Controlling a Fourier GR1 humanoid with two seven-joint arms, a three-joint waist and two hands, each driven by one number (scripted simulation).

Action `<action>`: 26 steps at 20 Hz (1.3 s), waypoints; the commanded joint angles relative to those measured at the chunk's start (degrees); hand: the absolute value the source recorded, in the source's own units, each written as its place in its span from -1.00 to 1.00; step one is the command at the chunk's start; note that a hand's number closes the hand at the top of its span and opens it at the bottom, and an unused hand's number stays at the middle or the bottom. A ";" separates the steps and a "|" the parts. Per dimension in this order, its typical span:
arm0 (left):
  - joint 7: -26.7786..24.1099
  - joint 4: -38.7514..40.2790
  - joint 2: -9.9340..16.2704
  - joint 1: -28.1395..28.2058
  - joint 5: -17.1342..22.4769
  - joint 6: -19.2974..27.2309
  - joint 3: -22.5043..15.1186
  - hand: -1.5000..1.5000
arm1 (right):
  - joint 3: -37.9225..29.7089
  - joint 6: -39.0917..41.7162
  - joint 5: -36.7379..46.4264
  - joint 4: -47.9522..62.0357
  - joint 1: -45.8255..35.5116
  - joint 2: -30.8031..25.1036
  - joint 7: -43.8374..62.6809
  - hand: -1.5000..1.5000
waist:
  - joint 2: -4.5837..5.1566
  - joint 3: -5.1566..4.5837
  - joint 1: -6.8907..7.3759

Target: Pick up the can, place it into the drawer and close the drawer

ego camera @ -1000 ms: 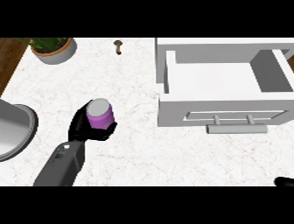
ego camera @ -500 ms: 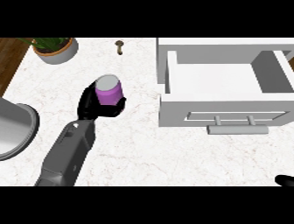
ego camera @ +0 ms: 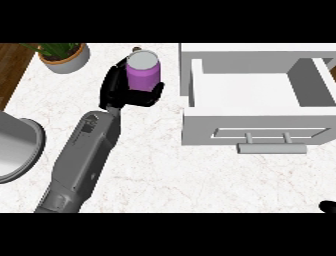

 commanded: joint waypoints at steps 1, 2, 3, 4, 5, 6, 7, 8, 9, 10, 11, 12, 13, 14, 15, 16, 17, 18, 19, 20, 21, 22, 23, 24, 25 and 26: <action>10.13 -6.83 -0.11 -5.66 3.05 3.47 -3.08 1.00 | 0.86 -1.00 0.99 -1.19 -0.49 0.60 1.13 -1.00 | -0.04 0.00 0.07; 9.19 -5.27 -0.12 -5.98 2.90 3.57 -2.35 1.00 | 0.37 -0.66 0.26 2.25 -2.68 -0.32 0.49 -1.00 | 0.21 -0.01 -0.03; 11.43 -7.38 -0.12 -5.85 5.68 8.20 -7.80 1.00 | 2.71 -0.95 1.82 -2.05 0.97 2.48 -0.32 -1.00 | 0.06 -0.01 -0.41; 14.45 -10.12 -0.12 -6.71 4.59 8.05 -8.56 1.00 | 0.77 -1.09 0.84 -0.76 -2.12 -0.50 2.99 -1.00 | 0.02 -0.01 -0.03; 11.02 -8.04 -0.12 -6.67 5.00 8.53 -7.97 1.00 | -1.83 0.64 -2.12 -0.83 -0.91 -1.75 1.97 -1.00 | 0.20 -0.01 -0.41; 15.03 -9.82 -0.12 -9.60 2.08 7.45 -5.74 1.00 | -2.18 1.20 -2.56 -0.26 0.41 -0.93 -0.75 -1.00 | 0.12 0.01 -0.18; 16.68 -9.68 0.13 -9.34 2.29 7.12 -5.35 1.00 | -1.52 0.85 -1.45 0.53 -0.07 -0.83 -0.13 -1.00 | 0.19 0.00 -0.11; 15.87 -8.45 -0.12 -11.80 5.24 11.97 -9.44 1.00 | -0.84 0.03 -0.93 -3.48 0.46 -0.62 2.43 -1.00 | 0.20 -0.02 -0.74; 19.47 -12.36 -0.12 -11.75 3.20 11.54 -9.58 1.00 | 1.34 -0.68 0.84 -4.71 0.59 0.53 3.41 -1.00 | 0.07 -0.02 -0.18; 21.93 -9.99 -0.12 -15.89 5.14 13.05 -10.35 1.00 | -0.10 -0.13 -0.60 -3.23 0.54 0.12 2.12 -1.00 | 0.16 0.00 -0.70; 22.08 -9.59 -0.11 -16.67 2.32 10.89 -7.83 1.00 | -1.46 -0.61 -0.89 0.29 -2.69 -1.33 1.73 -1.00 | 0.25 0.00 -0.16; 24.04 -9.62 -0.12 -18.95 3.57 15.06 -11.31 1.00 | -1.84 -0.21 -1.57 2.00 -4.27 -2.22 1.24 -1.00 | 0.25 0.01 -0.42; 20.76 -5.50 -0.12 -21.04 3.81 15.10 -9.67 1.00 | -0.79 -0.98 -1.03 -0.92 -2.83 -1.03 3.02 -1.00 | 0.38 0.00 -0.87; 24.83 -6.88 -0.12 -21.84 3.09 14.55 -10.55 1.00 | -2.28 -1.28 -1.09 1.18 -3.74 -1.77 2.32 -1.00 | 0.30 0.01 -0.55; 22.70 -3.94 -0.12 -24.42 4.35 15.56 -9.75 1.00 | -2.63 -1.02 -1.70 1.21 -4.27 -2.23 2.10 -1.00 | 0.42 0.01 -0.94; 24.99 -4.25 -0.12 -26.08 4.06 16.04 -10.02 1.00 | -2.01 0.14 -2.53 -1.33 -1.87 -1.78 2.67 -1.00 | 0.32 0.01 -1.01; 24.21 -0.06 -0.12 -29.28 5.75 17.32 -9.99 1.00 | 2.18 -1.42 1.58 -1.81 -1.94 1.04 1.86 -1.00 | 0.54 0.01 -1.50; 22.75 1.18 -0.12 -29.13 5.50 16.04 -10.63 1.00 | 1.77 -3.35 3.04 -0.42 -4.59 0.23 3.93 -1.00 | 0.56 -0.01 -1.16; 24.35 2.68 -0.12 -32.97 5.24 16.70 -9.28 1.00 | 1.42 -2.06 1.64 1.02 -4.14 0.35 1.46 -1.00 | 0.60 0.02 -1.34; 23.92 3.04 -0.12 -32.45 7.29 17.79 -11.21 1.00 | 3.43 -1.83 3.85 -1.19 -3.02 0.80 1.37 -1.00 | 0.54 0.01 -1.47; 23.53 5.56 -0.12 -34.04 8.35 19.14 -13.18 1.00 | 0.65 -1.34 0.35 -0.08 -4.58 -1.24 3.67 -1.00 | 0.63 0.03 -2.05; 23.70 6.32 -0.12 -34.71 9.12 18.87 -12.78 1.00 | 0.11 -1.04 0.98 1.17 -2.94 -0.52 0.62 -1.00 | 0.61 0.04 -1.90; 23.45 8.69 -0.12 -36.76 7.32 16.45 -9.63 1.00 | -1.11 -2.23 -0.13 -2.51 -4.75 -2.14 5.57 -1.00 | 0.62 0.01 -1.75; 26.22 6.60 -0.12 -37.29 7.96 18.39 -12.36 1.00 | -0.03 -1.69 -0.79 -1.67 -4.82 -1.55 5.10 -1.00 | 0.44 0.02 -1.40; 25.71 8.44 -0.12 -38.32 10.28 20.98 -15.31 1.00 | -1.28 -0.38 -1.21 0.50 -2.93 -1.57 1.95 -1.00 | 0.58 0.07 -2.36; 23.61 12.06 -0.12 -39.90 7.53 16.77 -10.28 1.00 | -0.16 -0.85 -1.23 -3.71 -1.87 -0.84 4.31 -1.00 | 0.65 0.03 -1.94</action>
